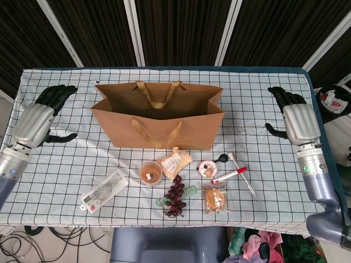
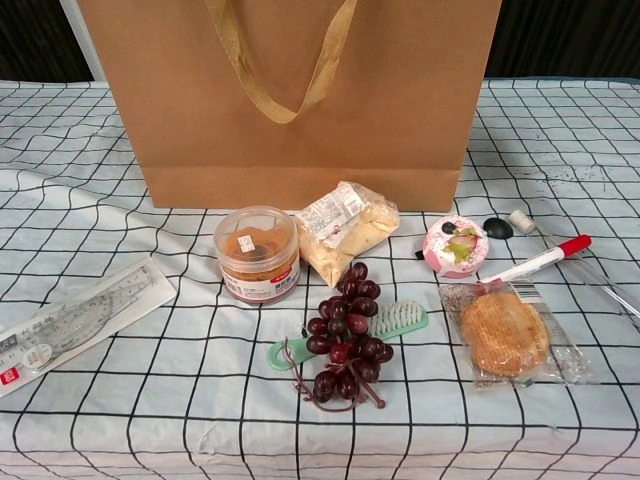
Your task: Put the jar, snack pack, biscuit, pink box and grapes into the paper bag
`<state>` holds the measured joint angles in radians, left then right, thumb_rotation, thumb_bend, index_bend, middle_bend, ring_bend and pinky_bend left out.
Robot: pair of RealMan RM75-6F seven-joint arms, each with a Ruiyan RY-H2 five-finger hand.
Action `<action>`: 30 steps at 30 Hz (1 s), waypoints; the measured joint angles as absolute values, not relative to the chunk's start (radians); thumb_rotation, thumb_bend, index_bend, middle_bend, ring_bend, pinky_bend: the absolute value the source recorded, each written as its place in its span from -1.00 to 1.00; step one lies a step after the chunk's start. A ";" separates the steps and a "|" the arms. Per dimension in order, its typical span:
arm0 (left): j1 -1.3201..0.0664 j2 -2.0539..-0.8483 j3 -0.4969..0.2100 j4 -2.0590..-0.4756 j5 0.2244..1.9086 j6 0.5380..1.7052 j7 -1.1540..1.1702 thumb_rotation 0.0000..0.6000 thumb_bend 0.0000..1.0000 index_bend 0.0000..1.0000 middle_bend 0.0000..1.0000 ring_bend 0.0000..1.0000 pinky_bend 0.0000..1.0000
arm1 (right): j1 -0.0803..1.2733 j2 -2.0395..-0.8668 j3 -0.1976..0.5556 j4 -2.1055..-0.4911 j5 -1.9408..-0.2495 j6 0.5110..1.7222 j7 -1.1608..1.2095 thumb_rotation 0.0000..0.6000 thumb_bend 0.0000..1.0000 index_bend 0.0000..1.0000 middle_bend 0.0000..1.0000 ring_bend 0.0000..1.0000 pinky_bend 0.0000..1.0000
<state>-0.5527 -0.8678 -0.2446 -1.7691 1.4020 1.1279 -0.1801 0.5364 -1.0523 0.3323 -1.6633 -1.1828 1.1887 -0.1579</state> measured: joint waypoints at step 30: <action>-0.565 -1.205 -0.033 -1.755 1.680 0.978 0.016 1.00 -0.81 -0.92 -0.88 -1.00 -0.85 | 0.094 -1.184 0.034 -1.580 -1.411 1.594 -0.135 1.00 -0.62 -0.73 -0.76 -0.61 -0.56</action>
